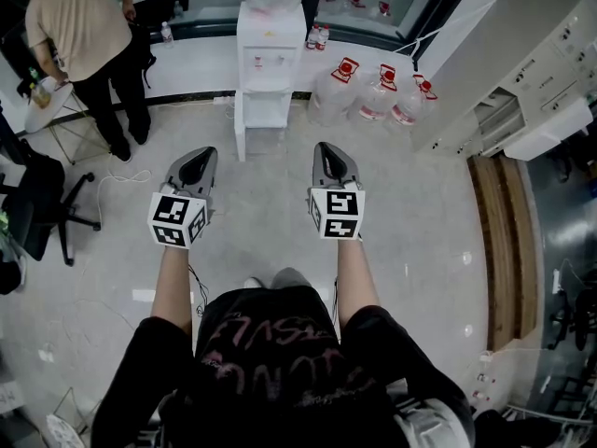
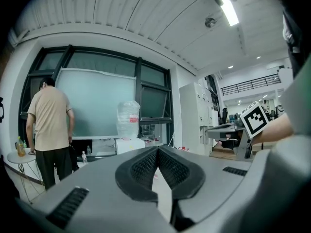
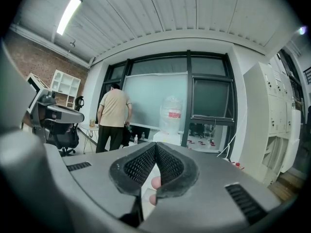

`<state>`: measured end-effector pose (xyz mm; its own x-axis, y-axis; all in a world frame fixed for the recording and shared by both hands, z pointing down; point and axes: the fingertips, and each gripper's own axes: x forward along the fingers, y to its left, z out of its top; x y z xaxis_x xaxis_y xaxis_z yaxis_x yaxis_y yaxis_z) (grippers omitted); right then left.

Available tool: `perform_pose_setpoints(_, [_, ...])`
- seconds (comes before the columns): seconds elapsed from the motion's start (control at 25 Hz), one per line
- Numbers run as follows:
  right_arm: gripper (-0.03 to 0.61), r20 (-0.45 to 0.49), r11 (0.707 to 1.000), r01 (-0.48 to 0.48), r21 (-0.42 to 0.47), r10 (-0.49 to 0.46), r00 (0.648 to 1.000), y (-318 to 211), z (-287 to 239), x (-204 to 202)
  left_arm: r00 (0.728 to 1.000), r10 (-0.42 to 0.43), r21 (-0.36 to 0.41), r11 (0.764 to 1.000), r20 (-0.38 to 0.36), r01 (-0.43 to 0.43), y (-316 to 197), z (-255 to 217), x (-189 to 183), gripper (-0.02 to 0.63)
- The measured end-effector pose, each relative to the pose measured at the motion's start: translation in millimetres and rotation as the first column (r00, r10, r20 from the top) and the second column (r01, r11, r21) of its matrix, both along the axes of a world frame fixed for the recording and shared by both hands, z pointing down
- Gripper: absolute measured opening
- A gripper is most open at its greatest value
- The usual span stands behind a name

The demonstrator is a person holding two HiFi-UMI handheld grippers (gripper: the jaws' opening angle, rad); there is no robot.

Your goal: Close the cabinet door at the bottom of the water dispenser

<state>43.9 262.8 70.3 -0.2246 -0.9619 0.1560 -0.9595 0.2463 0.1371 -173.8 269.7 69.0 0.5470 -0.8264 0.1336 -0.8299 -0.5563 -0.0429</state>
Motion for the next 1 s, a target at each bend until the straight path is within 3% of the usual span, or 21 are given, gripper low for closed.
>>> perform_pose_setpoints(0.48, [0.012, 0.001, 1.000, -0.014, -0.004, 0.014, 1.000, -56.3, 19.6, 7.4, 1.000, 0.009, -0.022, 1.000, 0.020, -0.009, -54.8, 22.8, -0.9, 0.015])
perform_pose_setpoints(1.0, [0.012, 0.025, 0.997, 0.052, -0.064, -0.050, 0.998, -247.4, 67.3, 29.0, 0.999, -0.032, -0.110, 0.993, 0.041, 0.036, -220.6, 76.2, 27.1, 0.015])
